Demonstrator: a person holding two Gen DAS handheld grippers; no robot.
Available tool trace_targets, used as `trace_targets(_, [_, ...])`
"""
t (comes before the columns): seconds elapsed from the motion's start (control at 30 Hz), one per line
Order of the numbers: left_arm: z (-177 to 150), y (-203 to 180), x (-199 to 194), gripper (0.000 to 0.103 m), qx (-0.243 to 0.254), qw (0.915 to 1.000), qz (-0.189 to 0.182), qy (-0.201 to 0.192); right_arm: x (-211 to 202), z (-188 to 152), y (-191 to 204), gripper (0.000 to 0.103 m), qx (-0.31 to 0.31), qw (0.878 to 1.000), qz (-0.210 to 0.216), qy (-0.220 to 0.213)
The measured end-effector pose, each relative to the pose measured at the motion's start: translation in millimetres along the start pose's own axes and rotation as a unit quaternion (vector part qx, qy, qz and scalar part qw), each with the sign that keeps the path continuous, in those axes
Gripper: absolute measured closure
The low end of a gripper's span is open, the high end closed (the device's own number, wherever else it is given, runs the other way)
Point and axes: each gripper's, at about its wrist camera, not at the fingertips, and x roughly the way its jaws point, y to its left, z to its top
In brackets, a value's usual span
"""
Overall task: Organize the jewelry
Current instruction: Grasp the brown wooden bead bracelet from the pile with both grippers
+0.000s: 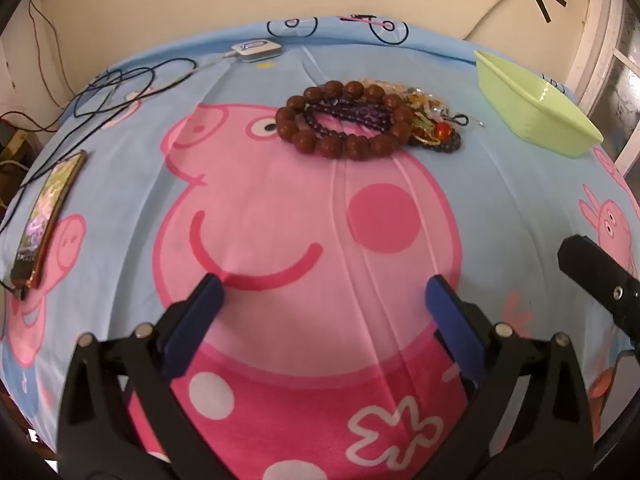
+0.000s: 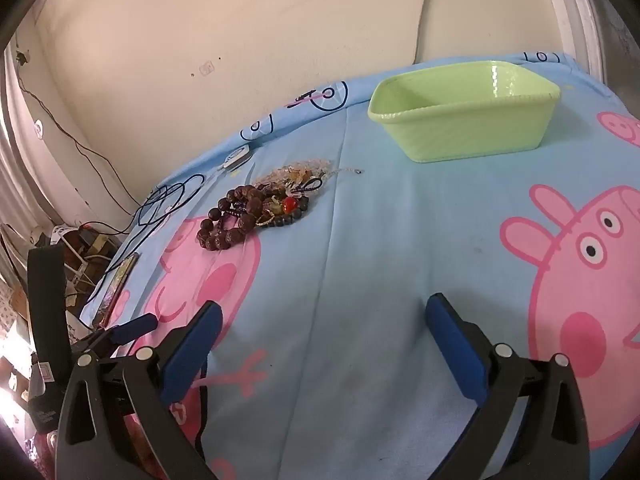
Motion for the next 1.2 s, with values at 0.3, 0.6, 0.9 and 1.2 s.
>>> trace_targets(0.3, [-7,7,-6,0.006,0.054,0.9980,-0.033,0.005,-3,1,6,0.023,-0.005,1.000,-0.003,0.002])
trace_targets(0.6, [29,57,-11,0.019,-0.011,0.9928,-0.120,-0.001,12,24,31,0.068,-0.083,0.996,0.000,0.031])
trace_targets(0.9, [105,72,33,0.054,-0.031,0.9927,-0.117,0.003,78,88,83,0.099,-0.173,0.984,0.025,0.043])
trace_targets(1.2, [103,59,44,0.088,-0.006,0.9937,-0.112,-0.005,120,93,83,0.103,-0.159,0.984,0.035,0.075])
